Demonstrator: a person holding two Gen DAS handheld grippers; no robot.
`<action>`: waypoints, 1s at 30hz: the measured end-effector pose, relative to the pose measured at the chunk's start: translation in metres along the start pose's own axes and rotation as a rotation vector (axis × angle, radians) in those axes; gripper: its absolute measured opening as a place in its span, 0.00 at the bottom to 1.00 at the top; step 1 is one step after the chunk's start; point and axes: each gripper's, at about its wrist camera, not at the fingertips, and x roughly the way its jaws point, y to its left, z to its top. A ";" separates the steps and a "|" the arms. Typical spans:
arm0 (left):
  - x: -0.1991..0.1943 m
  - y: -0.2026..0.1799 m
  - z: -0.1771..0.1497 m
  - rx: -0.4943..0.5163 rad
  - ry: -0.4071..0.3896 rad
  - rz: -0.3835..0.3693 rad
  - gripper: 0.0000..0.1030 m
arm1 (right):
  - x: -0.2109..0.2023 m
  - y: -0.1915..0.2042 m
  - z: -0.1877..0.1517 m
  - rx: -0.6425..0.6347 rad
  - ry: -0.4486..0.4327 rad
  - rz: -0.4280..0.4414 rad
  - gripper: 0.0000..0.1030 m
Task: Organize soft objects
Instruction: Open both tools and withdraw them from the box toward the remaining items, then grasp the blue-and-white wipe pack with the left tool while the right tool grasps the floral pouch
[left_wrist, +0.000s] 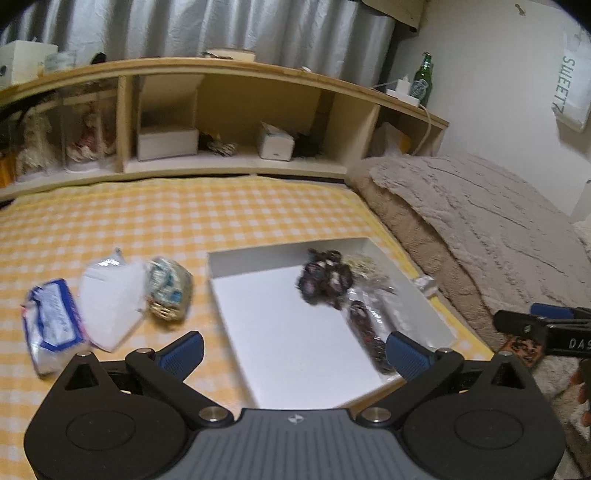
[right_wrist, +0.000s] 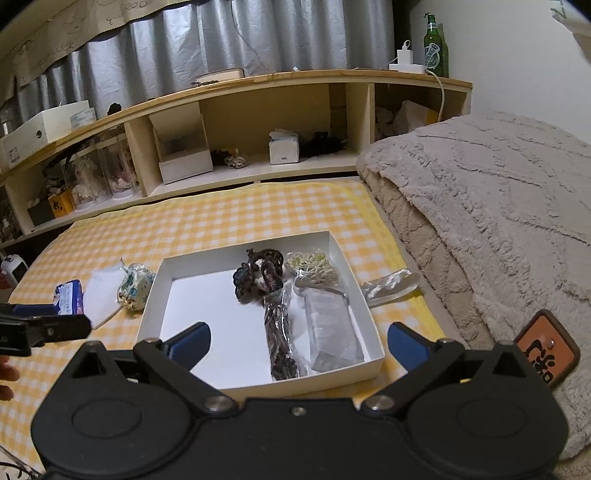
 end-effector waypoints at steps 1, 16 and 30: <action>-0.001 0.004 0.001 0.003 -0.006 0.011 1.00 | 0.001 0.000 0.001 -0.002 -0.003 -0.004 1.00; -0.025 0.105 0.015 -0.036 -0.058 0.164 1.00 | 0.031 0.056 0.025 -0.115 -0.030 -0.060 1.00; -0.018 0.204 0.016 -0.160 -0.059 0.327 1.00 | 0.077 0.157 0.046 -0.096 -0.048 0.146 1.00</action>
